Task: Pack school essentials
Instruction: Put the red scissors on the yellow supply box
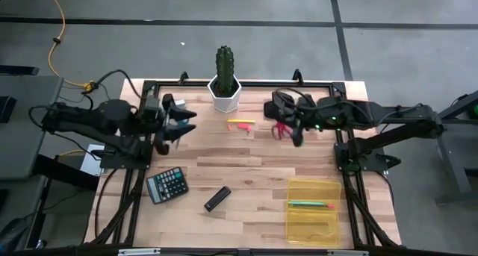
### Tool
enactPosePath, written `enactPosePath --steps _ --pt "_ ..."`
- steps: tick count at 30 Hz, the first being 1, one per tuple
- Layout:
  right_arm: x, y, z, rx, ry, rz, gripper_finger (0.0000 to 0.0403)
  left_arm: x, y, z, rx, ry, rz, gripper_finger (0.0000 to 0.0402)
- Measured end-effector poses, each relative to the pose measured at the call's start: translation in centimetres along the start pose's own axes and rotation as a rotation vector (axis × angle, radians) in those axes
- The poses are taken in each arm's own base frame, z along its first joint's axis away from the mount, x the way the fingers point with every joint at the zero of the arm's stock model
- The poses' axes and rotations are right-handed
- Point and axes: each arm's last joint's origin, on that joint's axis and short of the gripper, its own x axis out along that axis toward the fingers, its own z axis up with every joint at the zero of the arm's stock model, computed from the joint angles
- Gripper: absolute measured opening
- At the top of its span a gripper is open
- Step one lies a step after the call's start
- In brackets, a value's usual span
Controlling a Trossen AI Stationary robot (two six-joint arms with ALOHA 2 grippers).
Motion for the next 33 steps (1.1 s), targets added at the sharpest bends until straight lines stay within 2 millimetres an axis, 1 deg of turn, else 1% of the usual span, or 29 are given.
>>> enactPosePath --steps 4,7,11,15,18,21,23,26,30,33 --pt "-0.8 0.1 -1.2 0.037 -0.045 0.120 0.0003 -0.5 -0.1 -1.2 -0.009 -0.067 -0.047 0.0200" --pt "-1.2 0.2 -1.7 0.050 -0.085 0.157 0.0003 -0.5 -0.1 -1.4 -0.008 -0.106 -0.051 0.0196" --pt "-1.4 0.3 -1.7 0.042 -0.086 0.173 0.0003 -0.4 -0.2 -1.5 -0.010 -0.111 -0.053 0.0193" --pt "-1.3 0.9 -1.3 0.035 -0.111 0.287 0.0003 -0.4 -0.2 -1.5 -0.010 -0.110 -0.053 0.0193" --pt "-0.9 1.8 -1.8 -0.001 -0.068 0.348 0.0003 -0.4 -0.2 -1.5 -0.010 -0.110 -0.053 0.0193" --pt "-0.1 2.9 -3.3 0.023 0.075 0.397 0.0003 -0.4 -0.2 -1.5 -0.010 -0.110 -0.052 0.0193" --pt "0.5 3.8 -4.8 0.060 0.237 0.437 0.0003 -0.4 -0.2 -1.5 -0.010 -0.110 -0.052 0.0193" --pt "0.9 5.3 -7.6 0.081 0.496 0.450 0.0002 -0.4 -0.1 -1.5 -0.010 -0.113 -0.038 0.0193" --pt "1.2 6.8 -11.0 0.050 0.780 0.412 0.0002 -0.4 -0.1 -1.5 -0.010 -0.117 -0.020 0.0193" --pt "1.4 7.7 -13.2 -0.001 0.939 0.370 0.0002 -0.4 -0.1 -1.5 0.010 -0.118 -0.018 0.0193"
